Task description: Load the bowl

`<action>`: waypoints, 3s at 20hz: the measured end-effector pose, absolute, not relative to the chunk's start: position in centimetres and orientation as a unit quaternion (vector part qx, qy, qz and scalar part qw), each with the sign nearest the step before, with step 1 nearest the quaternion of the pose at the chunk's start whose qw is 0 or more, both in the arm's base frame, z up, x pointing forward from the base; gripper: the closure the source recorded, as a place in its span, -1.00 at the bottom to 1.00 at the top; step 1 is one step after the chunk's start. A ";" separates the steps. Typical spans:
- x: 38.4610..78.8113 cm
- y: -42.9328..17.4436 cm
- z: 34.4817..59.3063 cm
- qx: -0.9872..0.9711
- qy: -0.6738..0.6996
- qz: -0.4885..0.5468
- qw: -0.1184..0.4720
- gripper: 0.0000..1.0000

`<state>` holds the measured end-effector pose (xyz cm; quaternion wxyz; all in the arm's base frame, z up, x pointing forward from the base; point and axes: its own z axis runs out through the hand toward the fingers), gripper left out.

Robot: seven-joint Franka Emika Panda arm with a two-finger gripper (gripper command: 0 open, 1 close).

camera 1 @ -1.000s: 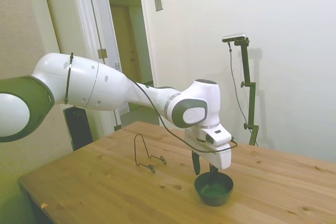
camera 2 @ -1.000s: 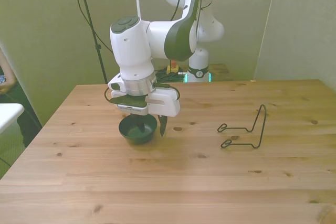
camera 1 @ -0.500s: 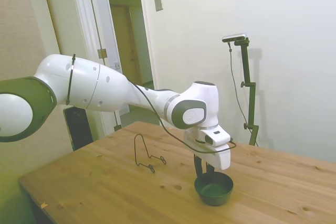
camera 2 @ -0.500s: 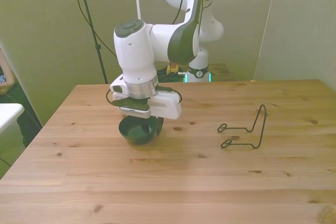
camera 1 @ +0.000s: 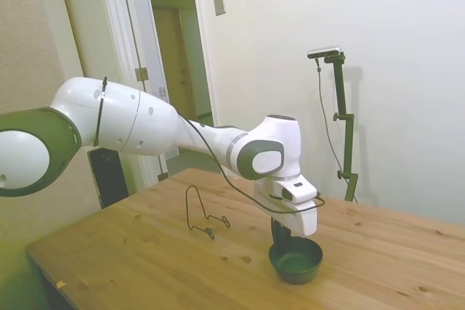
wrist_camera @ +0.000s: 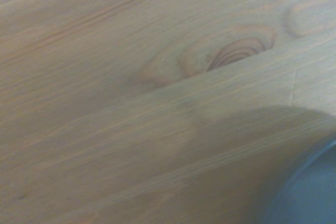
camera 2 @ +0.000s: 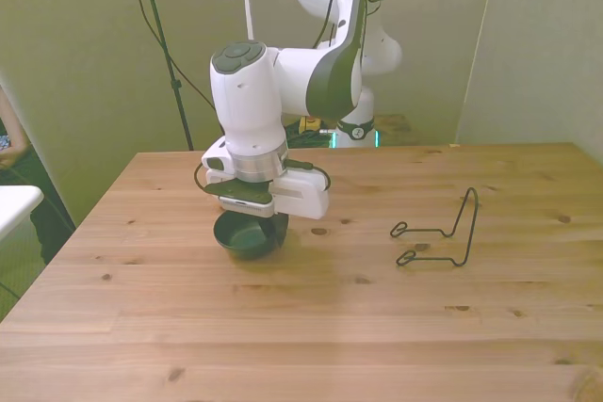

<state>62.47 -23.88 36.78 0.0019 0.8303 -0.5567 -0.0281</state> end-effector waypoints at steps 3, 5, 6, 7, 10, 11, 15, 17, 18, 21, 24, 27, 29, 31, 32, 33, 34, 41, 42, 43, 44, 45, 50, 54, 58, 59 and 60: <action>62.6 -23.4 37.8 0.841 -0.540 -0.024 -0.032 1.00; 62.5 -22.8 39.4 0.855 -0.513 -0.017 -0.074 1.00; 62.1 -22.4 40.1 0.859 -0.502 -0.016 -0.096 1.00; 61.8 -21.9 40.5 0.862 -0.493 -0.015 -0.119 1.00; 60.6 -20.6 41.5 0.863 -0.468 -0.019 -0.187 1.00; 60.0 -20.2 41.9 0.863 -0.460 -0.025 -0.208 1.00; 58.5 -17.8 43.6 0.852 -0.429 -0.029 -0.300 1.00; 58.3 -16.1 44.2 0.844 -0.410 -0.024 -0.346 1.00; 58.2 -15.2 44.5 0.840 -0.398 -0.025 -0.367 1.00; 58.0 -12.6 44.9 0.838 -0.360 -0.057 -0.406 1.00; 58.2 -11.1 45.0 0.837 -0.340 -0.081 -0.420 1.00; 59.2 -10.4 44.5 0.836 -0.333 -0.087 -0.428 1.00; 59.9 -9.9 44.2 0.836 -0.327 -0.090 -0.431 1.00; 60.4 -9.1 43.8 0.835 -0.324 -0.092 -0.435 1.00; 60.5 -8.6 43.6 0.836 -0.321 -0.095 -0.434 1.00; 60.6 -8.2 43.5 0.837 -0.318 -0.097 -0.434 1.00; 60.7 -7.8 43.4 0.838 -0.316 -0.098 -0.433 1.00; 61.5 -5.9 42.8 0.842 -0.311 -0.093 -0.430 1.00; 61.5 -5.8 42.8 0.842 -0.311 -0.094 -0.430 1.00; 61.5 -5.7 42.8 0.843 -0.310 -0.094 -0.430 1.00; 61.5 -5.5 42.7 0.843 -0.309 -0.096 -0.430 1.00; 61.5 -5.2 42.6 0.843 -0.307 -0.098 -0.430 1.00; 61.7 -4.3 42.0 0.845 -0.303 -0.105 -0.428 1.00; 61.8 -4.1 42.0 0.846 -0.303 -0.103 -0.427 -1.00; 62.0 -3.9 41.7 0.848 -0.305 -0.098 -0.423 -1.00; 62.1 -3.8 41.6 0.848 -0.305 -0.098 -0.422 -1.00; 62.1 -3.8 41.5 0.848 -0.305 -0.099 -0.422 -1.00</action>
